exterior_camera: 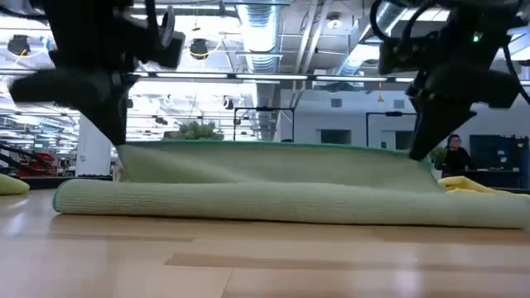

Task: Roll microfiber towels into tight, uniform cylinder then place into a basket
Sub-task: Roll the dark green microfiber cloth

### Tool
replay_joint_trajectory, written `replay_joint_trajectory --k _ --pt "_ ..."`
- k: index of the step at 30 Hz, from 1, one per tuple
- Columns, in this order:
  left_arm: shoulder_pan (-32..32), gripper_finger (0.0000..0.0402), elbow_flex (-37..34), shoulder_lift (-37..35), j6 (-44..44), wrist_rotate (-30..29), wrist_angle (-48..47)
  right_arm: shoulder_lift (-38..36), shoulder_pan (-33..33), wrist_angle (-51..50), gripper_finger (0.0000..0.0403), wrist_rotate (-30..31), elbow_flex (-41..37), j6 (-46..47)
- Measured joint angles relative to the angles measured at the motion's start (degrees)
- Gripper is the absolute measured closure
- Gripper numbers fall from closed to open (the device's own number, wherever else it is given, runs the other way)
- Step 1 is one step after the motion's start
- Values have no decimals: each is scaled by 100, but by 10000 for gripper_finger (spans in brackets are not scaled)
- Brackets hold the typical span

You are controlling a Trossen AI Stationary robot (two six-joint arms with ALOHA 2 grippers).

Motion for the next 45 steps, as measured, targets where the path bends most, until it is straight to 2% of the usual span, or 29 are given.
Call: replay_joint_trajectory --k 3,8,12,15,19,23,34,40,45 --pt "-207 401 358 6 218 434 -287 -27 126 272 378 -98 86 -224" --pt "-661 401 1154 1 305 822 -441 -309 707 301 374 -266 404 -264" --pt "-887 401 1595 1 14 723 -734 -499 1102 332 377 -217 561 -123" --pt "-796 401 1604 -1 -29 429 -908 -530 1178 286 380 92 568 66" --pt "-466 401 1273 -1 54 232 -810 -372 1011 -9 380 568 568 369" --pt "-83 401 710 -1 316 -172 -437 -77 648 -114 377 574 495 489" --pt "631 401 -750 4 769 -575 1017 860 -264 -188 373 565 198 403" --pt "676 401 -980 4 929 -661 1482 940 -287 -228 371 536 199 405" --pt "666 401 -978 4 934 -1025 1563 890 -286 -268 373 530 197 473"
